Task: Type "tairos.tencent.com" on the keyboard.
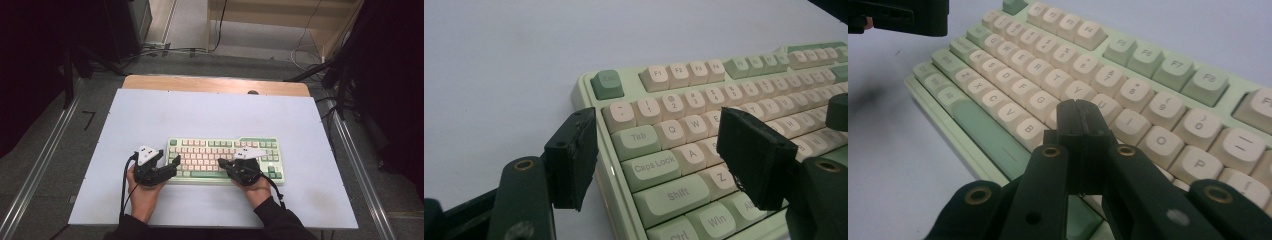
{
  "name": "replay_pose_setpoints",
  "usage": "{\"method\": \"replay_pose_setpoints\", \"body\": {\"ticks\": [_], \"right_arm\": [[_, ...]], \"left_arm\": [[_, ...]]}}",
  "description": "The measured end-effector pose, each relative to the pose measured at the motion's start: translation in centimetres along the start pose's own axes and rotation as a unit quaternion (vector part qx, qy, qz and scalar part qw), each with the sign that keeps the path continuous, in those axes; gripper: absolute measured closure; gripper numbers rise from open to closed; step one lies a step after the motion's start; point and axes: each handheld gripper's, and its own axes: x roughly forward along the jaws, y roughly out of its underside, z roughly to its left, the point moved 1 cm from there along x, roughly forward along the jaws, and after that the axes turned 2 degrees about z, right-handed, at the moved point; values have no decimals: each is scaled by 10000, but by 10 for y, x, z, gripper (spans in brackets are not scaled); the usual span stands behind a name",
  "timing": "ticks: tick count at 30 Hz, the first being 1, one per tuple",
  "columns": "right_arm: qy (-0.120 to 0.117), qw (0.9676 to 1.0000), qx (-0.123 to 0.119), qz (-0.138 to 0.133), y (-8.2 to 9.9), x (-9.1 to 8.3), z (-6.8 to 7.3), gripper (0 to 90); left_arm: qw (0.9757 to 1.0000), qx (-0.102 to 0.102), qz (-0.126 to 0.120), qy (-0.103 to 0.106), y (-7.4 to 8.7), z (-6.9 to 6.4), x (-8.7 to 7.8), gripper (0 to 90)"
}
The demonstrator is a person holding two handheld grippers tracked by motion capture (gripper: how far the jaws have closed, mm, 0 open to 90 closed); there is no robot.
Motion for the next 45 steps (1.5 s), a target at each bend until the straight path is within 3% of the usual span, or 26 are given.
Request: {"method": "replay_pose_setpoints", "body": {"ticks": [10,33,36,39,43,45], "right_arm": [[-62,9998,-137,121,-1,8,6,876],[-76,9995,-197,236,1,12,8,876],[-158,9995,-112,263,0,12,7,865],[-148,9998,-26,113,-3,6,4,769],[1,9996,284,-77,-7,-2,-8,459],[75,9987,478,-164,-8,-6,-15,379]], "left_arm": [[10000,-20,35,-18,2,2,-2,332],[10000,-20,44,-8,2,2,-2,333],[10000,-15,41,-6,2,2,-2,333],[10000,-22,26,-1,2,2,-2,333],[10000,-13,0,18,2,2,-3,346],[10000,-1,1,16,2,2,-4,367]]}}
